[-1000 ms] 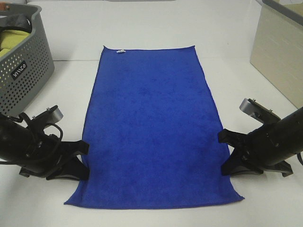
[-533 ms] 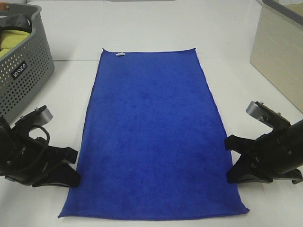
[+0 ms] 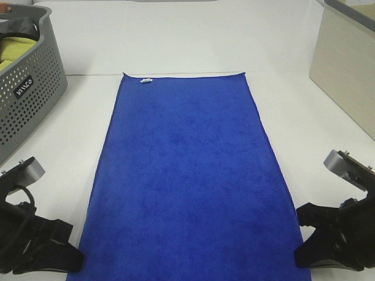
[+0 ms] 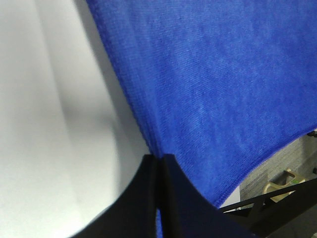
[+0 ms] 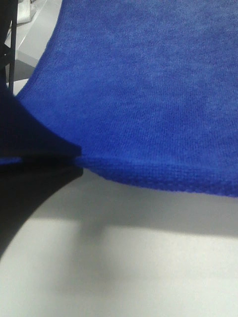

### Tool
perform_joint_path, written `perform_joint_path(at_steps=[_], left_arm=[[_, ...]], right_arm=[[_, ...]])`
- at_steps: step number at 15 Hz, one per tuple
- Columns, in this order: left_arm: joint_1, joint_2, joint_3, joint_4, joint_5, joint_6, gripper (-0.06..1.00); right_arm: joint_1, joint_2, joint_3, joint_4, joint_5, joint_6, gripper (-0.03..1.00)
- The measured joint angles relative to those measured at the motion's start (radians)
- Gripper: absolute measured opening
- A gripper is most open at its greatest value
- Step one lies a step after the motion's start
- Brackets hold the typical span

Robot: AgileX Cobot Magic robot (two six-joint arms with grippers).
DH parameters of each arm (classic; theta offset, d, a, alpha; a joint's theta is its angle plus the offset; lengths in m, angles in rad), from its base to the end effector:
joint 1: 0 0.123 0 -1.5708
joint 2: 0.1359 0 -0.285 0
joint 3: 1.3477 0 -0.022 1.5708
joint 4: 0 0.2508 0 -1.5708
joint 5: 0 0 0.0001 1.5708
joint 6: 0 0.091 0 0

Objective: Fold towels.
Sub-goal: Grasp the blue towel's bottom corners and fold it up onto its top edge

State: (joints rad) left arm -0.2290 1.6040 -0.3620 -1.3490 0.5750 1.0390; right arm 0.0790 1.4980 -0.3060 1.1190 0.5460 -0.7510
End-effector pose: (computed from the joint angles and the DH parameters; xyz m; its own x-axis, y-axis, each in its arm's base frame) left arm 0.1744 -0.0903 0.1092 -0.9921 -0.0003 -0.1253 0.0710 0.8225 -0.5644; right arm 0.1629 0.0556 0.1145 -0.9805 0.1873 -0.0593 0.1337 0.8570 0.4976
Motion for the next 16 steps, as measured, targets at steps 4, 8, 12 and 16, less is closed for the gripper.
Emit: perform_joint_path(at_steps=[4, 8, 12, 16], left_arm=[[0.0, -0.044, -0.021, -0.004, 0.007, -0.004, 0.0], [0.0, -0.034, -0.221, -0.004, -0.127, -0.083, 0.0], [0.0, 0.09, -0.429, 0.002, -0.141, -0.094, 0.0], [0.005, 0.285, -0.73, 0.014, -0.22, -0.132, 0.0]], right_arm=[[0.0, -0.038, -0.044, -0.035, 0.013, 0.01, 0.0], [0.0, 0.046, -0.355, -0.197, 0.026, 0.19, 0.0], [0.0, 0.23, -0.677, -0.277, 0.071, 0.284, 0.0], [0.0, 0.448, -1.037, -0.375, 0.127, 0.367, 0.0]])
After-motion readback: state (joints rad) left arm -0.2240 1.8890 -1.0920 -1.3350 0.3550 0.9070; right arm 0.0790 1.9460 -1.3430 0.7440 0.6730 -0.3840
